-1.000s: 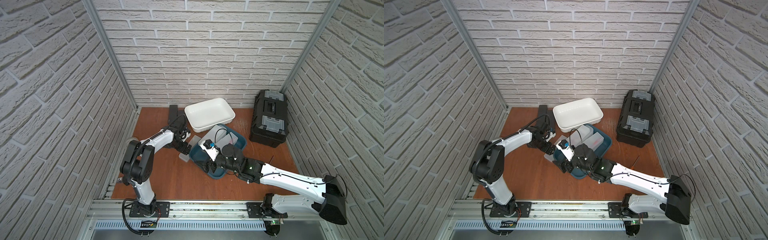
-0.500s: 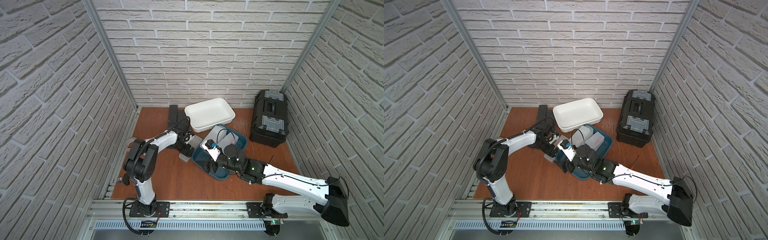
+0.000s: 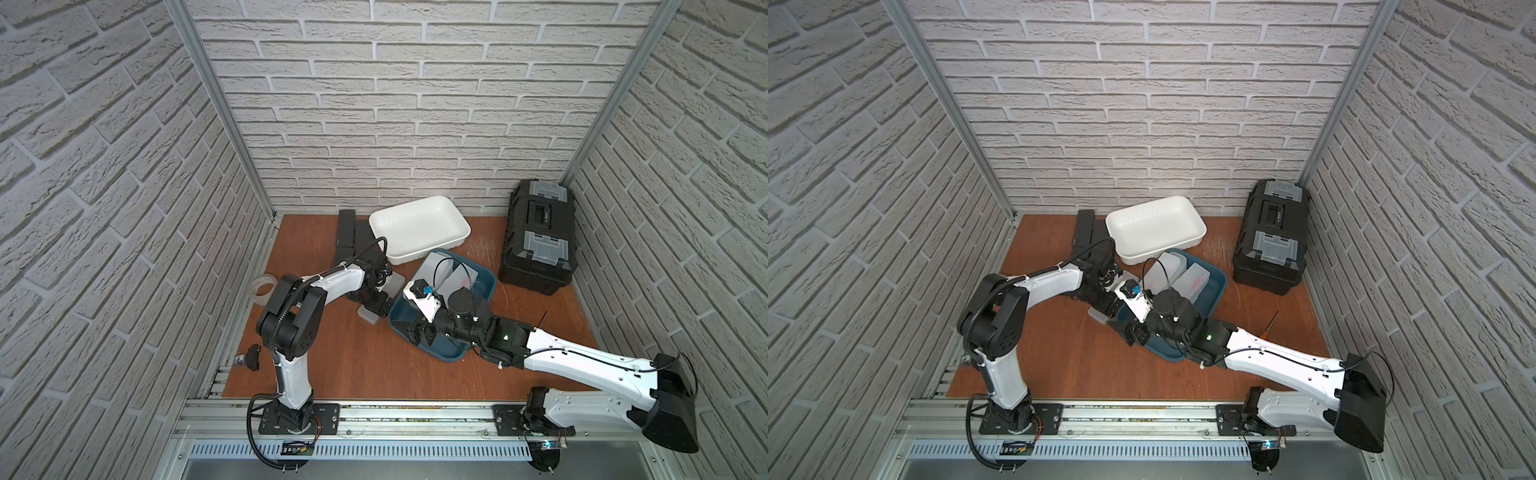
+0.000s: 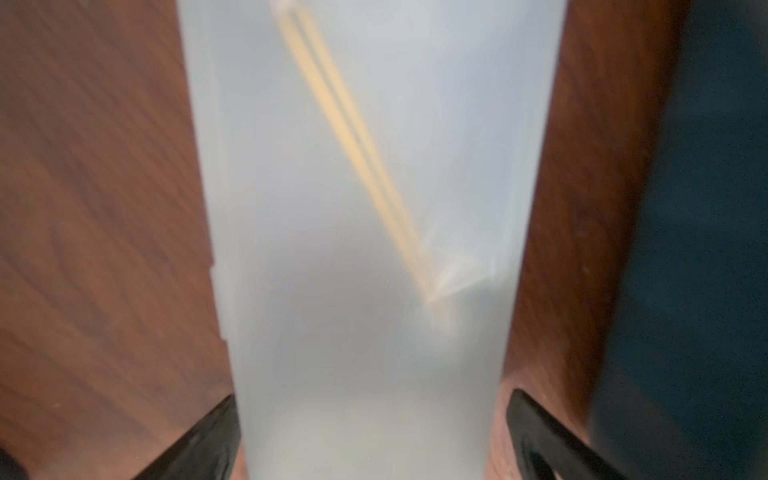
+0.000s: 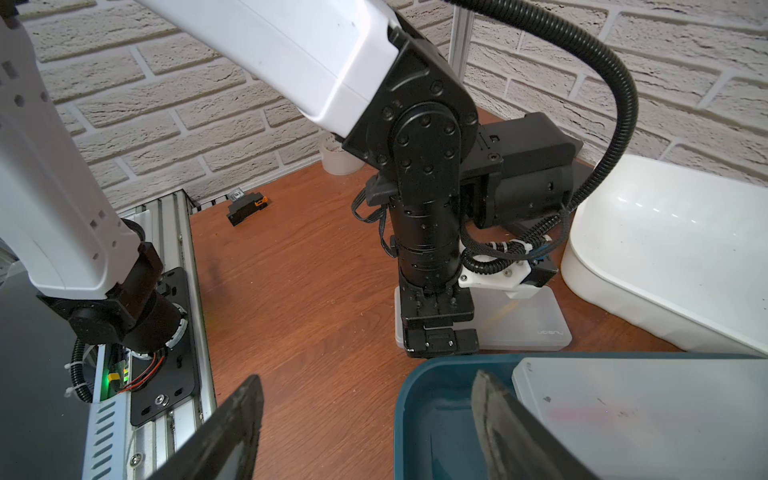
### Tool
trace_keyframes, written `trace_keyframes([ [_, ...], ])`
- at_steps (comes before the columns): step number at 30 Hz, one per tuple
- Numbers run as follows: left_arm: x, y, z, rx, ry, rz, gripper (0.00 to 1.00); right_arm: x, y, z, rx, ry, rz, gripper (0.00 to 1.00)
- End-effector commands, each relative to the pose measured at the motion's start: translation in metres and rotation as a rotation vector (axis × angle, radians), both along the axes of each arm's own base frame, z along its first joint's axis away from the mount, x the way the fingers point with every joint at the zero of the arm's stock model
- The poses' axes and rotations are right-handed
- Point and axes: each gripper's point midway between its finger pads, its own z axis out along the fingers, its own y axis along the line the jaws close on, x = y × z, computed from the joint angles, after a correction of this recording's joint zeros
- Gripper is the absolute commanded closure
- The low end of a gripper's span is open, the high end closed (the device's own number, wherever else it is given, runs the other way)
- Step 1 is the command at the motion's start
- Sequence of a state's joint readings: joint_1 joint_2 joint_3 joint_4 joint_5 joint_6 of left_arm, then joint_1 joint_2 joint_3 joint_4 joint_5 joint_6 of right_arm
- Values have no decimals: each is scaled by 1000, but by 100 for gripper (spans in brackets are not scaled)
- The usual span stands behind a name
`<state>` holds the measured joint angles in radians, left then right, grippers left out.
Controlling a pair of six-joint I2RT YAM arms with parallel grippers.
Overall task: Place the pencil cases by color into the storage box
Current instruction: Pick up the pencil case from the center of the board.
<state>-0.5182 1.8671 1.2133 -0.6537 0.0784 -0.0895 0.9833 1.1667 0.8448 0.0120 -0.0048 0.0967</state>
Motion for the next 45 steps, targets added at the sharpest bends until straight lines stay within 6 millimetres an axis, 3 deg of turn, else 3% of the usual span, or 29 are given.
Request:
trace_keyframes([
  [1, 1, 3, -13, 41, 17, 43, 4, 4, -2, 6, 27, -28, -13, 20],
  [13, 4, 13, -14, 47, 41, 124, 29, 4, -2, 4, 21, -28, -15, 21],
  [19, -12, 18, -8, 14, 52, 218, 32, 5, -2, 1, 17, -25, -21, 21],
  [27, -50, 27, -9, 76, 44, 307, 32, 6, 3, -3, 15, -13, -16, 21],
  [30, -54, 29, -1, 86, 14, 315, 32, 7, 4, -5, 11, -8, -17, 21],
  [35, -45, 28, 26, 79, -46, 313, 32, 9, 3, -3, 15, -12, -24, 22],
  [45, -30, 31, 76, 88, -127, 286, 32, 10, -10, 17, 59, -59, -71, 22],
])
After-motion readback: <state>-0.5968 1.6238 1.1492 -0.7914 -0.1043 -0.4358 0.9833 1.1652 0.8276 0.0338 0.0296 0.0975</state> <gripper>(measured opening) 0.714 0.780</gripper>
